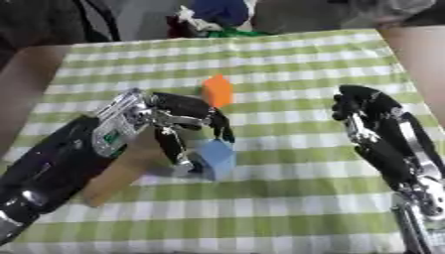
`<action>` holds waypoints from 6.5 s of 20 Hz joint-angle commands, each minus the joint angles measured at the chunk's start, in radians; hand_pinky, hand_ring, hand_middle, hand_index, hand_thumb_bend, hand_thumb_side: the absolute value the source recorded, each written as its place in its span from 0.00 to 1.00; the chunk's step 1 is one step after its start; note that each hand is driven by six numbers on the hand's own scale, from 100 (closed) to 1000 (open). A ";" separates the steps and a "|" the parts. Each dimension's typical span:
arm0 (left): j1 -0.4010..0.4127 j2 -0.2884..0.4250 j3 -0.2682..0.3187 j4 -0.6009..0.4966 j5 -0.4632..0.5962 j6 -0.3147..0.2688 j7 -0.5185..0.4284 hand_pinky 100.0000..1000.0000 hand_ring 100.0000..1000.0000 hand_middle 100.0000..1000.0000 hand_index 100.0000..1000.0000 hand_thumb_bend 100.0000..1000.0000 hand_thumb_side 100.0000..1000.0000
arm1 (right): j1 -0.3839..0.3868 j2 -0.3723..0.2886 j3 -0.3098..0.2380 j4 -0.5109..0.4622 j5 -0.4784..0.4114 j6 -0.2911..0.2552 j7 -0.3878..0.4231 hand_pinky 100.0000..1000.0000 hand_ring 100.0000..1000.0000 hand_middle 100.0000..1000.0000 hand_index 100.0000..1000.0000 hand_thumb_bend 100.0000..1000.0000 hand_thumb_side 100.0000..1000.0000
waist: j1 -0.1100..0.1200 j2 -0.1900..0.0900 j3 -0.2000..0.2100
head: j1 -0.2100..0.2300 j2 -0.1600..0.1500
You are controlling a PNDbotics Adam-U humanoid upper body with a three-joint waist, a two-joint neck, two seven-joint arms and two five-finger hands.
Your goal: Pick up objects on the table and place them in the box.
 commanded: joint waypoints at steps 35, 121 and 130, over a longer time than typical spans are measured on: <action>0.203 0.321 0.289 -0.170 0.004 -0.007 -0.032 0.78 0.71 0.65 0.81 0.79 0.24 | -0.002 -0.016 -0.012 -0.006 0.006 -0.005 -0.005 0.70 0.82 0.52 0.77 0.00 0.40 | 0.000 -0.018 0.033 | -0.016 0.005; -0.103 0.067 0.388 0.149 -0.252 0.292 0.437 0.53 0.45 0.36 0.62 0.22 0.05 | -0.004 -0.004 -0.010 -0.001 0.000 -0.006 0.006 0.70 0.82 0.52 0.77 0.00 0.40 | -0.009 -0.009 0.016 | -0.019 -0.004; 0.042 0.196 0.392 -0.033 -0.159 0.301 0.375 0.55 0.46 0.37 0.63 0.23 0.06 | -0.003 -0.009 -0.011 -0.001 0.004 -0.007 0.006 0.70 0.82 0.52 0.77 0.00 0.40 | -0.006 -0.007 0.038 | -0.022 -0.003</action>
